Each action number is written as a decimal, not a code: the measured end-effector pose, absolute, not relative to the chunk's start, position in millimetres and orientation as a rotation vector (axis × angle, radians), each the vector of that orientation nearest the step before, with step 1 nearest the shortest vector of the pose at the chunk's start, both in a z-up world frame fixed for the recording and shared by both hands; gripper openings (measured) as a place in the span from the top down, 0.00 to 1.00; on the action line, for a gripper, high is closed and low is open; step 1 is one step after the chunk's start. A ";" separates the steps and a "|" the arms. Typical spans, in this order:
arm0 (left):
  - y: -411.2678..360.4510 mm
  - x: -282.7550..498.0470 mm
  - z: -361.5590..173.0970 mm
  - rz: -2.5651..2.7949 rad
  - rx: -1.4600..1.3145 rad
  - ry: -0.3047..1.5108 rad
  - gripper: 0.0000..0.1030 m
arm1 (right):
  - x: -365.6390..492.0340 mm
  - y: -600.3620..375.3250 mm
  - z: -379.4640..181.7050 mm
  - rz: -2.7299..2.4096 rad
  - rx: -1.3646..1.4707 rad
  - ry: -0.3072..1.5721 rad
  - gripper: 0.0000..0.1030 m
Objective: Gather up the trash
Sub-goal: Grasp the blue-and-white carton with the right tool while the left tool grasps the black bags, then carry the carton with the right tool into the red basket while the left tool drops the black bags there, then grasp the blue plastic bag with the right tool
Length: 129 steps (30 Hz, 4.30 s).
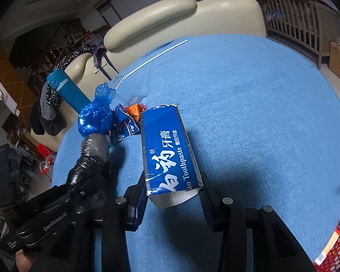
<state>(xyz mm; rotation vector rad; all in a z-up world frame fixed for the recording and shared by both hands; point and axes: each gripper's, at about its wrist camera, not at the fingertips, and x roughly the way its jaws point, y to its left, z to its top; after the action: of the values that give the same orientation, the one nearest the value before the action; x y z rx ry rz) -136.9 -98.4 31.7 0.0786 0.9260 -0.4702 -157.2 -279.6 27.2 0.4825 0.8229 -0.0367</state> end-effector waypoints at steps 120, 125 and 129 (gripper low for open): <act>-57.2 -156.6 32.5 -0.425 0.032 0.879 0.24 | -200.0 -287.8 69.3 -0.127 0.415 0.787 0.24; -11.8 -144.1 25.1 -0.350 -0.054 0.892 0.24 | -136.0 -231.4 80.7 -0.005 0.347 0.783 0.24; 3.9 -137.3 21.0 -0.332 -0.088 0.893 0.24 | -88.6 -204.0 76.7 0.032 0.323 0.794 0.24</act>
<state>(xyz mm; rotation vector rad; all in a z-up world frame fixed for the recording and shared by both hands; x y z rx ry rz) -137.3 3.9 21.0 -0.0878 0.8926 -0.3320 -88.6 -204.0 76.7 0.3228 0.7944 0.0321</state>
